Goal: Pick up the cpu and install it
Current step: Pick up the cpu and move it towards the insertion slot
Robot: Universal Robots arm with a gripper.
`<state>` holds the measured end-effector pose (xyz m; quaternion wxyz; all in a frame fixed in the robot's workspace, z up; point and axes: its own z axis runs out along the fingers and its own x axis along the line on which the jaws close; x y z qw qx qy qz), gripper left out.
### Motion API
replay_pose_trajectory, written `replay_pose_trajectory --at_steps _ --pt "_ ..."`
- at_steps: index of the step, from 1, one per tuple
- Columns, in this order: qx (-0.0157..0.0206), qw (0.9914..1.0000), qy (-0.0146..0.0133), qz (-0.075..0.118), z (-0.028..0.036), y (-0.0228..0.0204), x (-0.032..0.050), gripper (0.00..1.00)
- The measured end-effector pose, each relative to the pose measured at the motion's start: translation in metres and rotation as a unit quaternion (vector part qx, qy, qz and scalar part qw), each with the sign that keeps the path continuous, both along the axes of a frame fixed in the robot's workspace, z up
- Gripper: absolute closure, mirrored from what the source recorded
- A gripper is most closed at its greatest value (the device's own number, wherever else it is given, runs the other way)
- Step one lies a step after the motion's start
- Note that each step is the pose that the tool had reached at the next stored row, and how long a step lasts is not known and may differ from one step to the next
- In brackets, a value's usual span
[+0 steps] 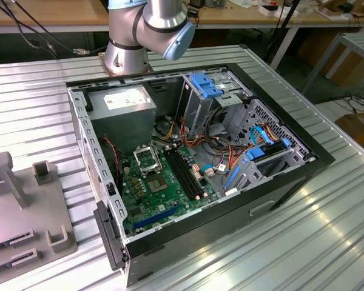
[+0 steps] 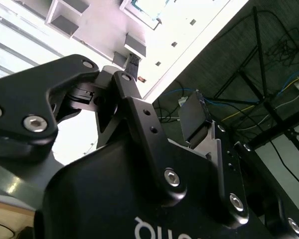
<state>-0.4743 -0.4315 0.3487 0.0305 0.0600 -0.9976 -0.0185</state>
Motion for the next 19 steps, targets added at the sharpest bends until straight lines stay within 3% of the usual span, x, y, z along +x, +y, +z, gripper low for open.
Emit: replay_pose_trajectory --at_steps 16,19 --pt "0.0000 1.00000 0.0000 0.000 -0.0001 0.0000 0.0000 0.40" --pt "0.0001 1.00000 0.0000 0.000 -0.0033 0.0001 0.0002 0.40"
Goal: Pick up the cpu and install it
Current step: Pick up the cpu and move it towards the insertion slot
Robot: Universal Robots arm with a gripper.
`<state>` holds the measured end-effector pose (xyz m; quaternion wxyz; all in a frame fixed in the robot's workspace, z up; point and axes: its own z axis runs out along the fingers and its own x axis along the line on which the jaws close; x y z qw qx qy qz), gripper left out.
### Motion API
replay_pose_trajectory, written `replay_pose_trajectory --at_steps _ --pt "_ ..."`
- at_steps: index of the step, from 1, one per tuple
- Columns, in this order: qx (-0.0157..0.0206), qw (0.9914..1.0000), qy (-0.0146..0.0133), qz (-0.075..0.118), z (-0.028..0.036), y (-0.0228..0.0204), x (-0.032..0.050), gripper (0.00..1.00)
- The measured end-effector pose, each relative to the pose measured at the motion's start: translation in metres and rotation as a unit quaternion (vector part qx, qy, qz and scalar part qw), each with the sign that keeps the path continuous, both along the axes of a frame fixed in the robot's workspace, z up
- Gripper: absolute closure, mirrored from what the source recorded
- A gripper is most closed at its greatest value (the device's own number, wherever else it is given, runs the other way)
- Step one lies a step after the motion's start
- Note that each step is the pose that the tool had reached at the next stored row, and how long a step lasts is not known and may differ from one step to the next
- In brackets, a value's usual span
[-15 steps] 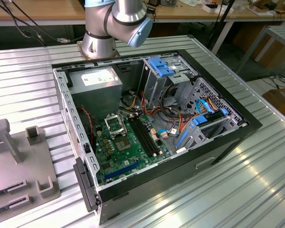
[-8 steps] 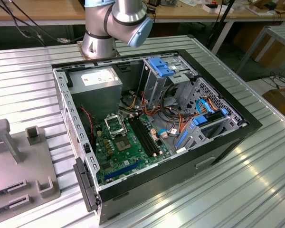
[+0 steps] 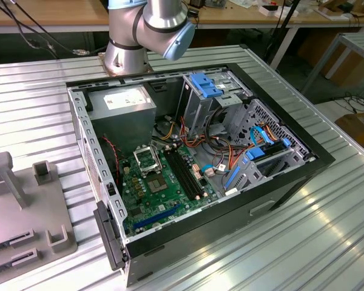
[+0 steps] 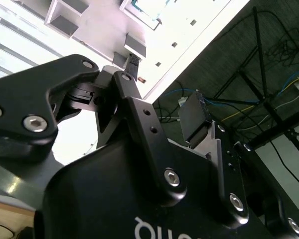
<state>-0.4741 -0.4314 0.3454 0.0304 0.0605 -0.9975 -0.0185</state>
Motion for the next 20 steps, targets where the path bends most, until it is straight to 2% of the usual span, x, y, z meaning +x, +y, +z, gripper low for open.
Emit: replay_pose_trajectory --at_steps 14,20 --pt "0.0000 1.00000 0.0000 0.001 -0.0214 -0.0001 0.0001 0.40" --pt "-0.0001 1.00000 0.0001 0.001 -0.0221 -0.0001 0.0001 0.40"
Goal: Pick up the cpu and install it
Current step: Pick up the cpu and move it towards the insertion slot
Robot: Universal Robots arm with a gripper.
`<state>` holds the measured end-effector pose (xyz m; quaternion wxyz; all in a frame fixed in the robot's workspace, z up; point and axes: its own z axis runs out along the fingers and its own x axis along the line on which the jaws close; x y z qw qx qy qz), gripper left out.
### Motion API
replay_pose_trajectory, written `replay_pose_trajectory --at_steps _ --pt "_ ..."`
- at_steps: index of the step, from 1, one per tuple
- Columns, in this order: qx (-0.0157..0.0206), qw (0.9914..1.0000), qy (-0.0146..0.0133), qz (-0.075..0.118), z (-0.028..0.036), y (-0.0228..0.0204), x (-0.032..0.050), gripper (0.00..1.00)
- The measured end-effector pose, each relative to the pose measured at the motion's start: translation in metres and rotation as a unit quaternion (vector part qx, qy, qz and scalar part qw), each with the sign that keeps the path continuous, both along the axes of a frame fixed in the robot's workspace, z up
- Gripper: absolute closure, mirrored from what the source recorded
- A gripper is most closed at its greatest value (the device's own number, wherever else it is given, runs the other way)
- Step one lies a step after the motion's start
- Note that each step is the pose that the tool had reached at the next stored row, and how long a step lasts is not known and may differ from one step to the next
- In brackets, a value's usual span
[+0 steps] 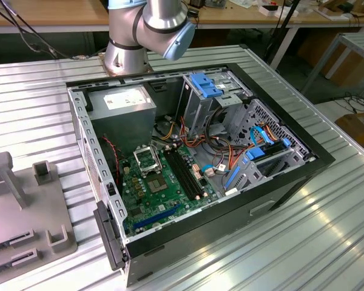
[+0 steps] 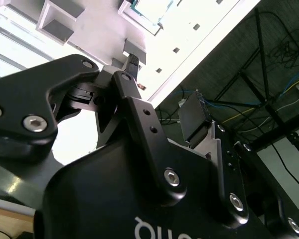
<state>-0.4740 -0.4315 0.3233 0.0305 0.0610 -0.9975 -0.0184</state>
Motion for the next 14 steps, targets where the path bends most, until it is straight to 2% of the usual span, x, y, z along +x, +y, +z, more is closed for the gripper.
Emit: replay_pose_trajectory --at_steps 10,11,14 --pt "0.0000 1.00000 0.0000 0.001 -0.0005 0.0000 0.0000 0.40" --pt "0.0000 0.99999 -0.0001 0.004 -0.0005 0.0000 0.0000 0.40" --pt "0.0000 0.99945 -0.0001 0.033 -0.0007 0.0000 0.0000 0.40"
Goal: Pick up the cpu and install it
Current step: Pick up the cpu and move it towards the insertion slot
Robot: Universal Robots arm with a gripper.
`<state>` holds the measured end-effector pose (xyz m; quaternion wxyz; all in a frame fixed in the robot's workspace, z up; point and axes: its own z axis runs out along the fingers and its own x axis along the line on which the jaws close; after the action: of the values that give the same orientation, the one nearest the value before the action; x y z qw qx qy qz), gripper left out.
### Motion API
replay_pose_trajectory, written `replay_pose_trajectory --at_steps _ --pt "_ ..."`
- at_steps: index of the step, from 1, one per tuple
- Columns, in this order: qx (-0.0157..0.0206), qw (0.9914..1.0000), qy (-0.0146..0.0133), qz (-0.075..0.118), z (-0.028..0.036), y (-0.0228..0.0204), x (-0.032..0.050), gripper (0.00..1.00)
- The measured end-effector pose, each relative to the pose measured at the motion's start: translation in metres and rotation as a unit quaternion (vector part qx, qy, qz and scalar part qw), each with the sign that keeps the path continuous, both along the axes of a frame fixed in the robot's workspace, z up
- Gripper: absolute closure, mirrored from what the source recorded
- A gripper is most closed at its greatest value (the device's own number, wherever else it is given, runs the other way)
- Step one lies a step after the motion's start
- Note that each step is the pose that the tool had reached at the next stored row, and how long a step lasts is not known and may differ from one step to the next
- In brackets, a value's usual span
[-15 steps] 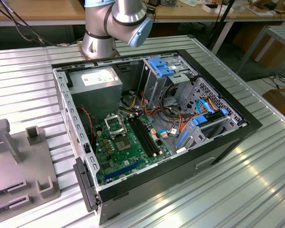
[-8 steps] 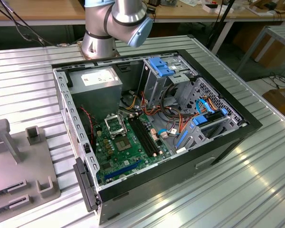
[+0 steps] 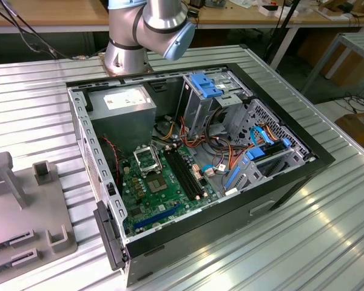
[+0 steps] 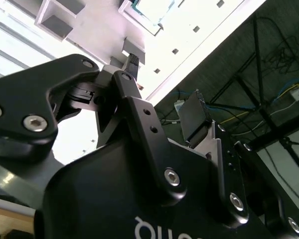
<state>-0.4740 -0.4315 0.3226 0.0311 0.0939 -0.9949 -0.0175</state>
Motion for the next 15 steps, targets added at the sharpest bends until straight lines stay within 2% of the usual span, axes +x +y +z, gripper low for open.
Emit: replay_pose_trajectory --at_steps 1,10,15 --pt "0.0000 0.99994 0.0001 0.011 0.0000 0.0000 0.0000 0.40" --pt "0.0000 0.99994 0.0001 0.011 -0.0002 0.0000 0.0000 0.40" --pt "0.0000 0.99994 0.0000 0.011 -0.0034 -0.0012 0.0000 0.40"
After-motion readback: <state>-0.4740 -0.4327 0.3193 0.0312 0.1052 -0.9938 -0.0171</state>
